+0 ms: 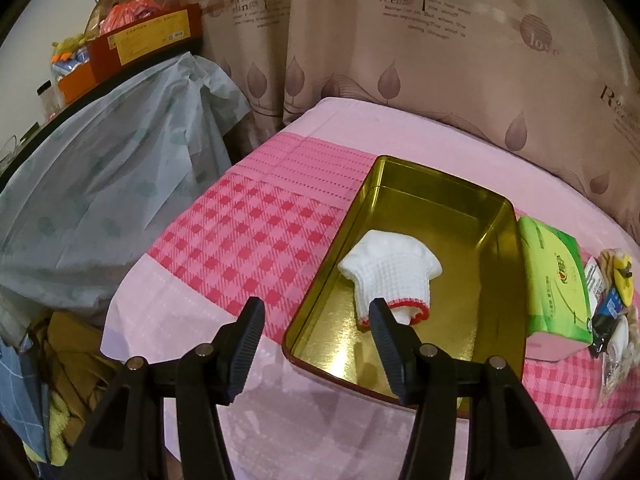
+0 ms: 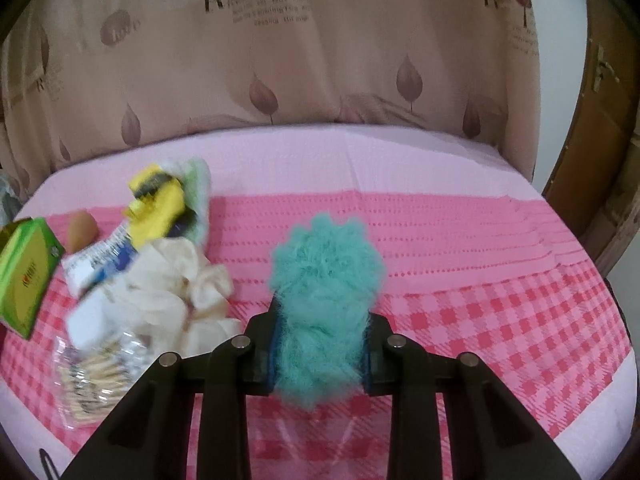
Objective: Organize soft objects
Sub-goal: 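Lower the glove into the gold tin and open the left gripper, then carry the teal pom-pom with the right gripper and lower it into the tin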
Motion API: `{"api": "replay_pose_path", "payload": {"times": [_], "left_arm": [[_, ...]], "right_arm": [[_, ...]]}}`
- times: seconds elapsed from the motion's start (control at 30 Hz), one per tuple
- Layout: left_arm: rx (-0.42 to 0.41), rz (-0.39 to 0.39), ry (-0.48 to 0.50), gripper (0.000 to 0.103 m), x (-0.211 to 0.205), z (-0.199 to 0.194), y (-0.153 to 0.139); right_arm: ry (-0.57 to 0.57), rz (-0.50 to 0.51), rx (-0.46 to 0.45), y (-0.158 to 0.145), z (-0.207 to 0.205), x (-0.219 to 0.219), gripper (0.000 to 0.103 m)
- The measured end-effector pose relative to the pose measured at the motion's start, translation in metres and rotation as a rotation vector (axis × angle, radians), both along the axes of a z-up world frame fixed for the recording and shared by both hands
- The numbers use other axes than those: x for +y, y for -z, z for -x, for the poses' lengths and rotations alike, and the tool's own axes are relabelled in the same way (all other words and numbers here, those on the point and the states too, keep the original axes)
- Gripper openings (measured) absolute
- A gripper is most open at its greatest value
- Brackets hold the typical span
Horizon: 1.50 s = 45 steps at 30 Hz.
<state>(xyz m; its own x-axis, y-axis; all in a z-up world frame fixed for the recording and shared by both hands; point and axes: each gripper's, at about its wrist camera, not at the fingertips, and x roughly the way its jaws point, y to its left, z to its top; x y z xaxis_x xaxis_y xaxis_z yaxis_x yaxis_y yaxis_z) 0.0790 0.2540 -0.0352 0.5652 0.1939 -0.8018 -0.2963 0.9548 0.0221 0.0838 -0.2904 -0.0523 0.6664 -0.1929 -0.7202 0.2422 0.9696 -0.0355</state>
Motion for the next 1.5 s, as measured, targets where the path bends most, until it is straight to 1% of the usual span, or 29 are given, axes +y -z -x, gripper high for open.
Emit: {"api": "replay_pose_path", "payload": {"times": [0.1, 0.17, 0.3, 0.47, 0.57, 0.7, 0.8, 1.0, 1.13, 1.37, 1.5], "left_arm": [[0.003, 0.000, -0.032, 0.055, 0.005, 0.000, 0.001], [0.003, 0.005, -0.065, 0.056, 0.011, 0.001, 0.001], [-0.002, 0.039, -0.140, 0.056, 0.027, 0.004, 0.001], [0.035, 0.044, -0.248, 0.055, 0.045, 0.006, 0.008], [0.048, 0.068, -0.271, 0.056, 0.052, 0.007, 0.011], [0.057, 0.056, -0.285, 0.056, 0.052, 0.007, 0.012], [0.062, 0.051, -0.289, 0.056, 0.053, 0.007, 0.013], [0.070, 0.056, -0.309, 0.056, 0.058, 0.007, 0.014], [0.078, 0.059, -0.311, 0.056, 0.060, 0.006, 0.015], [0.078, 0.062, -0.312, 0.056, 0.060, 0.007, 0.015], [0.076, 0.062, -0.312, 0.056, 0.061, 0.006, 0.015]], "right_arm": [[-0.026, -0.017, -0.044, -0.015, 0.006, 0.012, 0.026], [-0.059, -0.055, -0.073, -0.027, 0.010, 0.024, 0.026], [-0.144, -0.103, -0.100, -0.041, 0.010, 0.058, 0.026], [-0.271, -0.112, -0.111, -0.052, 0.009, 0.110, 0.026], [-0.371, -0.136, -0.100, -0.058, 0.004, 0.147, 0.026], [-0.496, -0.157, -0.075, -0.061, 0.001, 0.194, 0.026], [-0.574, -0.177, -0.056, -0.060, -0.003, 0.229, 0.026], [-0.735, -0.150, -0.017, -0.052, -0.008, 0.299, 0.026], [-0.809, -0.133, 0.008, -0.045, -0.012, 0.336, 0.026], [-0.883, -0.120, 0.045, -0.031, -0.014, 0.369, 0.026], [-0.897, -0.112, 0.074, -0.021, -0.019, 0.382, 0.027]]}}
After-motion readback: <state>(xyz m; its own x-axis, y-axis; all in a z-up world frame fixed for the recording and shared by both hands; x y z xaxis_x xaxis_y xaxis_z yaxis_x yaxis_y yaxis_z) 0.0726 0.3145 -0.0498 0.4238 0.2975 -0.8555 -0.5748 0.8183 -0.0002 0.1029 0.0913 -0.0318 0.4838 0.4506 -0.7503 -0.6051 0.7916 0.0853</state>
